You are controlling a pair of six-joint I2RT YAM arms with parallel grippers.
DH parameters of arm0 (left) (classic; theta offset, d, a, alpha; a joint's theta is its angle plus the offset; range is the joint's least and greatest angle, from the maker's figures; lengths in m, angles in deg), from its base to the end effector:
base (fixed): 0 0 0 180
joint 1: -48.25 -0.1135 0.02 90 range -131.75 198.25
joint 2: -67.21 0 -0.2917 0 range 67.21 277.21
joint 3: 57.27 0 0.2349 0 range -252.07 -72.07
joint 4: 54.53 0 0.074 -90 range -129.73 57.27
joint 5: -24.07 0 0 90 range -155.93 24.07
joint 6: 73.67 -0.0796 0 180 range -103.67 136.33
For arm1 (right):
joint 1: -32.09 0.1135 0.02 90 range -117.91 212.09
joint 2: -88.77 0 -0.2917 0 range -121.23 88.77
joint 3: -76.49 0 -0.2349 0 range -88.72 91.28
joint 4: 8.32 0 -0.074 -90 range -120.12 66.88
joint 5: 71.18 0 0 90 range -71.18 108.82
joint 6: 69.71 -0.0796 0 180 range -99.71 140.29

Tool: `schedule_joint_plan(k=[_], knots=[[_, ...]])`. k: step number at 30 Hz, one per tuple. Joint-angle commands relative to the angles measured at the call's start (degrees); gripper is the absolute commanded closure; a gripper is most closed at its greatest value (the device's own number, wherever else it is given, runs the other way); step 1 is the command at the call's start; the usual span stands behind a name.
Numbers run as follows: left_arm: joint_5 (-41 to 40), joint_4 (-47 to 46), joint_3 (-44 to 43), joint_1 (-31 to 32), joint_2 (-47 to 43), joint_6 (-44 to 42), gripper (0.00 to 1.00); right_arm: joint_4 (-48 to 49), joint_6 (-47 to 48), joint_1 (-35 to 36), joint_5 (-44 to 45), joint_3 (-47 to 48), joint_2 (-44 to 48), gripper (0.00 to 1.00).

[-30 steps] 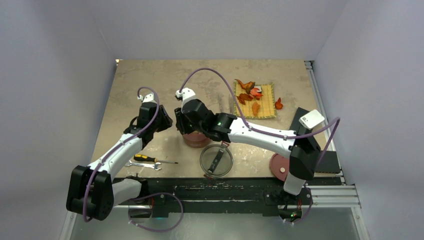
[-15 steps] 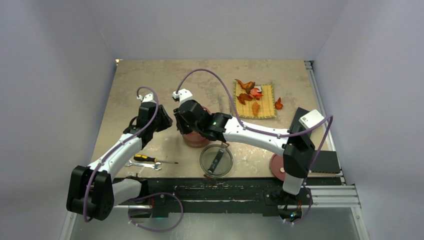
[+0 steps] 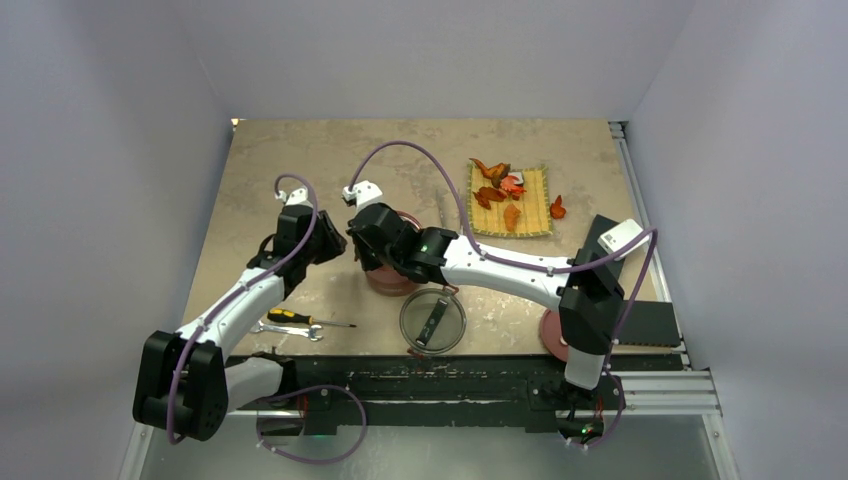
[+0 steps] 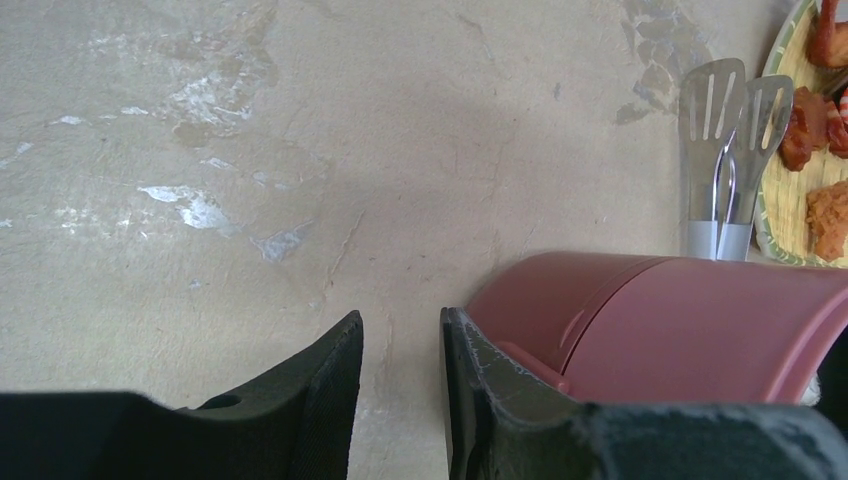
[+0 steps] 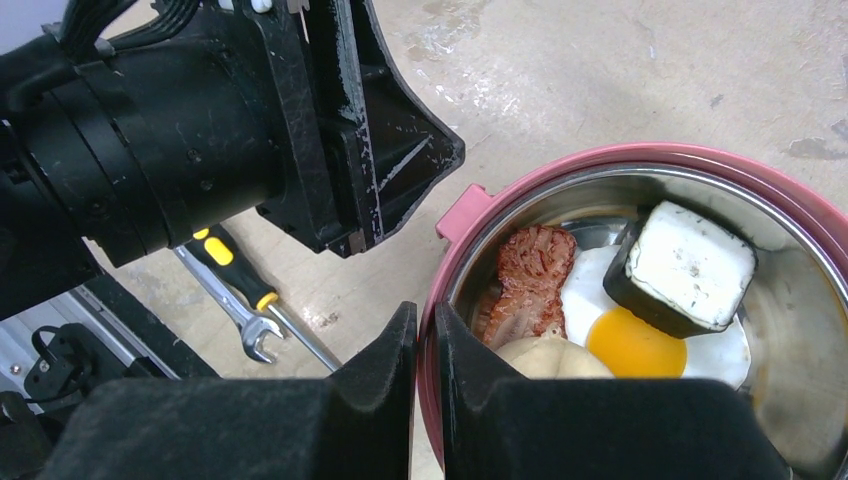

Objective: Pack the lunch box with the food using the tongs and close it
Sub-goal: Close the fastener on the packing box.

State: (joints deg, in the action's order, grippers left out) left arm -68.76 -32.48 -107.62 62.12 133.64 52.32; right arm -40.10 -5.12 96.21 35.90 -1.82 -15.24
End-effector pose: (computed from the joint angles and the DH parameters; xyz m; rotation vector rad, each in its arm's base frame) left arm 0.2435 -0.0561 0.2210 -0.4619 2.2208 -0.4141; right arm 0.2173 0.3943 0.3029 -0.5607 2.1222 0.5843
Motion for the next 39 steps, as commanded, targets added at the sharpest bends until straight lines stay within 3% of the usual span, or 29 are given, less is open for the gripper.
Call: schedule_joint_plan(k=[1,15,16,26,39], knots=[[3.3,-4.5,1.6,-0.6,0.5,0.8,0.68,-2.7,0.7,0.4,1.0,0.6,-1.2,0.88],[10.7,-11.7,2.6,-0.5,6.8,0.8,0.71,-2.0,0.7,0.4,-0.1,-2.6,-1.4,0.88],[11.4,-12.7,3.0,-0.5,6.9,1.0,0.71,-1.9,-1.8,0.4,-0.2,-2.8,-1.4,1.00],[17.4,-18.8,4.7,-0.4,9.5,1.4,0.75,-0.2,-4.8,0.4,-3.0,-6.2,-0.6,1.00],[18.5,-20.9,4.3,2.2,11.1,0.9,0.81,1.9,-6.0,0.4,-3.0,-9.0,-0.2,1.00]])
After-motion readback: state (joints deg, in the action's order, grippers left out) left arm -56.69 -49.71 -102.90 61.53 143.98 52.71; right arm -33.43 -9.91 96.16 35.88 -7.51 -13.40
